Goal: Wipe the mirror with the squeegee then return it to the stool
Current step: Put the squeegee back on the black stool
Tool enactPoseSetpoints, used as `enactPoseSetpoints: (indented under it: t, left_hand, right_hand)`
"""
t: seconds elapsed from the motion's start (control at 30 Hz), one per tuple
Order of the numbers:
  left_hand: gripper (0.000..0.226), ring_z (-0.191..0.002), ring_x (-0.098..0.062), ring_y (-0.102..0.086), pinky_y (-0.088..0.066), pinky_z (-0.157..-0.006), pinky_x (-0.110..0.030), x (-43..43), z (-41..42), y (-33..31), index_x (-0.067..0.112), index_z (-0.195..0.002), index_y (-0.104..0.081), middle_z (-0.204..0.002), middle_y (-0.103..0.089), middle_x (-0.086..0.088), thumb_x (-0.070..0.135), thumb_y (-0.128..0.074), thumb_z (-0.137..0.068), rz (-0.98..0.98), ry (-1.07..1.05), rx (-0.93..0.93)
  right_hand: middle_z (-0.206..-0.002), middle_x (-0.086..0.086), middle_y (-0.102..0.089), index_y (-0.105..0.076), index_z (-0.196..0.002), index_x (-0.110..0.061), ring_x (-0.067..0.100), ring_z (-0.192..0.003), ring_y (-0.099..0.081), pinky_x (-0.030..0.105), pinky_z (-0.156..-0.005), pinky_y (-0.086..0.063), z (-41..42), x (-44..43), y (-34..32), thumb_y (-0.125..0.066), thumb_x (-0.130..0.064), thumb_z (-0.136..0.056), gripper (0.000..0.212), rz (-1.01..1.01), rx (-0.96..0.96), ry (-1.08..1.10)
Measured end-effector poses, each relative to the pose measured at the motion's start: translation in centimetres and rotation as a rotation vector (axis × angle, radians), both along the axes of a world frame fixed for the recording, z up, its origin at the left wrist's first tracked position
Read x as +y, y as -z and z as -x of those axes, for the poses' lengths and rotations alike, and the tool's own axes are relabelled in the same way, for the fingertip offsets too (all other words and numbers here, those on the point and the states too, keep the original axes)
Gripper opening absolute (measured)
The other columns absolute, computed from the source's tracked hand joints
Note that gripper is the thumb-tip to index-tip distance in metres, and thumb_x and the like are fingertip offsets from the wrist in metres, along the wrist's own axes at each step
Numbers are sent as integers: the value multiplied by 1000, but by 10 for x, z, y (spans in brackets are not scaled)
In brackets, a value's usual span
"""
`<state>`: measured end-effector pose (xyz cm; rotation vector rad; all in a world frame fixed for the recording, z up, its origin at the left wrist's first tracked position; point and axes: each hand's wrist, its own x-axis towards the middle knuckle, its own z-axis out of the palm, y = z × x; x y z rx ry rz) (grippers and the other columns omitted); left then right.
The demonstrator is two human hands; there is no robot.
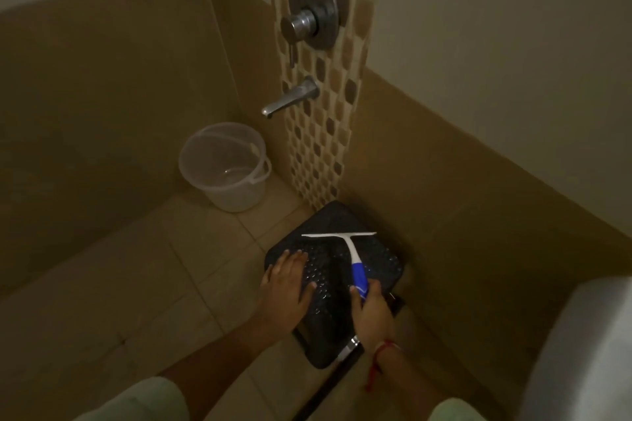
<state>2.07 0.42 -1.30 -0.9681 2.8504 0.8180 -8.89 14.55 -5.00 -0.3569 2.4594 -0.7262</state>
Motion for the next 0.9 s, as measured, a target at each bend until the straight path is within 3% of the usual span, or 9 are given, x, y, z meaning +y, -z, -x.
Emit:
enactPoseSetpoints:
  t: [0.13,0.23,0.37,0.53,0.67,0.83,0.9]
  left_hand:
    - [59,-143,-14,-8,-16,-115,-41,1,-11,30,21,-145,-20,-153,-24,2,45,-38,-94,5,12,-45]
    - [59,-143,-14,-8,-15,-115,-41,0,-23,49,21,-145,-20,-153,-24,2,46,-36,-94,9,27,-93]
    - [56,-142,-17,-17,-18,-113,-42,3,-35,66,18,-142,-29,-150,-32,-1,44,-40,-94,23,-5,-56]
    - [61,-142,-17,-16,-16,-114,-40,4,-43,79,20,-143,-28,-150,-31,1,51,-28,-90,15,-3,-62]
    - [58,-143,-17,-13,-13,-114,-41,8,-53,91,19,-144,-25,-152,-28,1,48,-32,-94,22,21,-109]
    - [61,-137,-27,-32,-27,-107,-47,15,-50,82,11,-137,-39,-143,-43,-7,49,-32,-90,59,20,-55]
    - [57,-140,-22,-23,-22,-111,-44,15,-43,70,14,-141,-32,-148,-36,-4,43,-40,-93,12,-5,-78]
  right_hand:
    - [-92,-1,-57,-46,-110,-18,8,-75,-57,24,-62,-51,1,-14,27,-44,-40,-93,27,16,40,-2]
    - [-102,2,-56,-47,-115,-15,6,-74,-50,13,-54,-34,-3,-21,46,-46,-38,-93,32,27,67,5]
    - [-104,5,-57,-53,-109,-13,11,-84,-52,20,-69,-38,-7,-27,73,-56,-35,-88,31,0,114,11]
    - [-98,4,-63,-54,-103,-14,17,-90,-59,25,-71,-45,-7,-33,97,-63,-38,-83,32,-91,107,-36]
    - [-102,7,-63,-49,-109,-13,20,-90,-61,24,-69,-44,-11,-34,107,-62,-34,-84,35,-123,72,-23]
    - [-124,11,-53,-40,-129,-13,25,-111,-52,34,-86,-46,-10,-32,90,-67,-36,-80,61,-101,43,53]
    - [-131,12,-46,-39,-132,-13,26,-117,-48,36,-89,-45,-10,-27,73,-67,-33,-80,62,-77,77,61]
